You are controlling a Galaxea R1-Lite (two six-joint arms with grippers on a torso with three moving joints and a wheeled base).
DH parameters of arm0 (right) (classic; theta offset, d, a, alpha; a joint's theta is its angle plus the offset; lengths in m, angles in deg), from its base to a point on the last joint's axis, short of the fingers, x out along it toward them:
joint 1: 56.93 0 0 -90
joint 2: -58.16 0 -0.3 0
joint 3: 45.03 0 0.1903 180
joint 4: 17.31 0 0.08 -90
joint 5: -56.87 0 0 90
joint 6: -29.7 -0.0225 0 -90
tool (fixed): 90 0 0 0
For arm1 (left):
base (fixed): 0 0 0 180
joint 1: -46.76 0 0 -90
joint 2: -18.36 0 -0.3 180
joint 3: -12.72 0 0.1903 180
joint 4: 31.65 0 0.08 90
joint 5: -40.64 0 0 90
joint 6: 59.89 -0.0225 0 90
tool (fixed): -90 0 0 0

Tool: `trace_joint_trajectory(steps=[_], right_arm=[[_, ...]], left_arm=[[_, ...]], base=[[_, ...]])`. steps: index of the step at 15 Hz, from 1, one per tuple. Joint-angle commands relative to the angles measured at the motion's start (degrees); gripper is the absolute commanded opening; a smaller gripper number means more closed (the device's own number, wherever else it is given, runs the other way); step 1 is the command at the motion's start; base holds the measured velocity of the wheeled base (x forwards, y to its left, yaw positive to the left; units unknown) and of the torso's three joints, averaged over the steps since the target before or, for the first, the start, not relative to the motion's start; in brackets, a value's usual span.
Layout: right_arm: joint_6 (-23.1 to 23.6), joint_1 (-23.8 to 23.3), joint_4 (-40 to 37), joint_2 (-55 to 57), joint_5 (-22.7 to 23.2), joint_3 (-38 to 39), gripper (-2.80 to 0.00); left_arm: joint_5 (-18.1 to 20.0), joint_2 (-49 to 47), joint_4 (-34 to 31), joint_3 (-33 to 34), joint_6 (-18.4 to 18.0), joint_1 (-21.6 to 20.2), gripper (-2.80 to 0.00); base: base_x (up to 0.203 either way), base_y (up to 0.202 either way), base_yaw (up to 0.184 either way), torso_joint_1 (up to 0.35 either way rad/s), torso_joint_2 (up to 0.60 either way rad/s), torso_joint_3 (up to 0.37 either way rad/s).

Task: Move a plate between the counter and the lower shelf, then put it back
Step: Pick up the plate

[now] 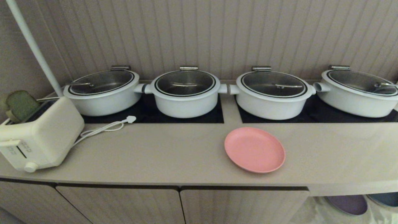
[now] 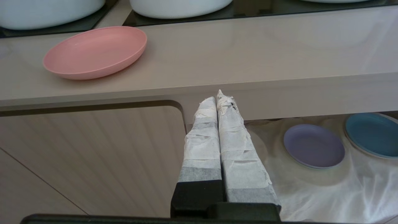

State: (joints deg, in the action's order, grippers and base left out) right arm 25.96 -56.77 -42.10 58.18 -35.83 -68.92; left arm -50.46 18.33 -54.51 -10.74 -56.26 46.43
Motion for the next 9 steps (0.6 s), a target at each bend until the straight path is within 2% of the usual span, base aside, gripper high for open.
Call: trace_joint_trajectory(steps=[1, 3, 6, 9], right_arm=[[0.49, 0.02, -0.51, -0.02, 0.06, -0.27, -2.80], [1.74, 0.02, -0.43, -0.02, 0.68, -0.27, -2.80], [8.14, 0.02, -0.86, 0.00, 3.85, -1.32, -2.80], [5.86, 0.02, -4.73, 3.97, 7.41, -7.79, -2.80]], left_arm=[[-0.05, -0.06, 0.02, 0.01, -0.03, -0.02, -2.80], [-0.05, -0.06, 0.02, 0.01, -0.03, -0.02, -2.80], [-0.05, -0.06, 0.02, 0.01, -0.03, -0.02, -2.80], [-0.05, -0.06, 0.02, 0.01, -0.03, -0.02, -2.80]], base=[[0.000, 0.000, 0.000, 0.000, 0.00, 0.000], [0.000, 0.000, 0.000, 0.000, 0.00, 0.000], [0.000, 0.000, 0.000, 0.000, 0.00, 0.000], [0.000, 0.000, 0.000, 0.000, 0.00, 0.000]])
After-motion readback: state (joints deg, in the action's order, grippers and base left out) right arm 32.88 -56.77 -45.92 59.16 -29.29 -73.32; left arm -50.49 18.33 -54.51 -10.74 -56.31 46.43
